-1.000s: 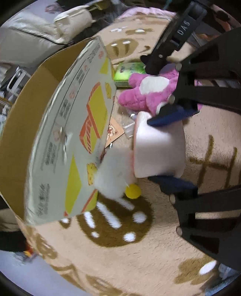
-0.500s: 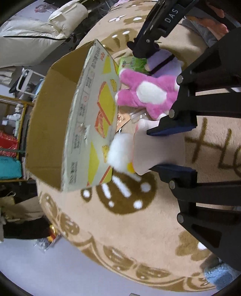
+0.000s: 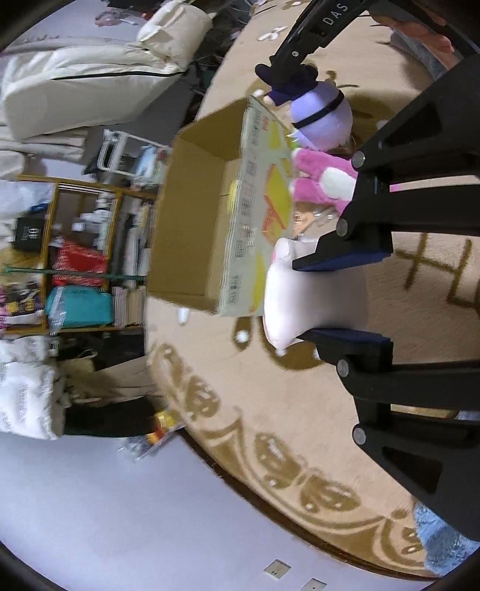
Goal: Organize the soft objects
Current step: 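Lift the pink block with the left tool while the right tool lifts the purple doll toward the box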
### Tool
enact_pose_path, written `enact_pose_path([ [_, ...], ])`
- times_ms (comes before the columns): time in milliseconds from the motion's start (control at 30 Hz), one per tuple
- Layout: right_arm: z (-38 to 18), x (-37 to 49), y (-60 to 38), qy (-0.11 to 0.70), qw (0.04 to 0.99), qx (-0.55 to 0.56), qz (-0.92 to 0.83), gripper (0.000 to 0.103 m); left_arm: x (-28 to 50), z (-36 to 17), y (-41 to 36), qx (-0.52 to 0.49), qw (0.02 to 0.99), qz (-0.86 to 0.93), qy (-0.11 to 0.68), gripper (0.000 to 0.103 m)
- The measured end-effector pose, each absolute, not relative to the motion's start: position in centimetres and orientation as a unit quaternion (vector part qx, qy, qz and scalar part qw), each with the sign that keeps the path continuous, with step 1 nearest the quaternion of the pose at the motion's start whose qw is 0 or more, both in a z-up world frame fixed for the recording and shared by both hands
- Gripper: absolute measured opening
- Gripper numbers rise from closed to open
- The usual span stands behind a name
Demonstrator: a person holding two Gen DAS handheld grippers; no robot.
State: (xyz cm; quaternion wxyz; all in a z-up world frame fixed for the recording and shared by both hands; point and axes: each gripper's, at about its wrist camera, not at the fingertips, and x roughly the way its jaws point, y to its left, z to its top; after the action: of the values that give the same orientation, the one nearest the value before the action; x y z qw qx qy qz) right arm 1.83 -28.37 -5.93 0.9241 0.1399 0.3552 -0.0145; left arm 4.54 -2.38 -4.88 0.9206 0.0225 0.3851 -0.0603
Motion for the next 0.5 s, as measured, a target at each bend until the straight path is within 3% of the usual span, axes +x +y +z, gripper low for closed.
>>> enact_pose_path([
  [500,-3.8,1.2,-28.0,0.311,0.94,0.137,0.002,0.031,3.4,-2.5,-2.3,0.03,0.946,-0.06,0.316,0.027],
])
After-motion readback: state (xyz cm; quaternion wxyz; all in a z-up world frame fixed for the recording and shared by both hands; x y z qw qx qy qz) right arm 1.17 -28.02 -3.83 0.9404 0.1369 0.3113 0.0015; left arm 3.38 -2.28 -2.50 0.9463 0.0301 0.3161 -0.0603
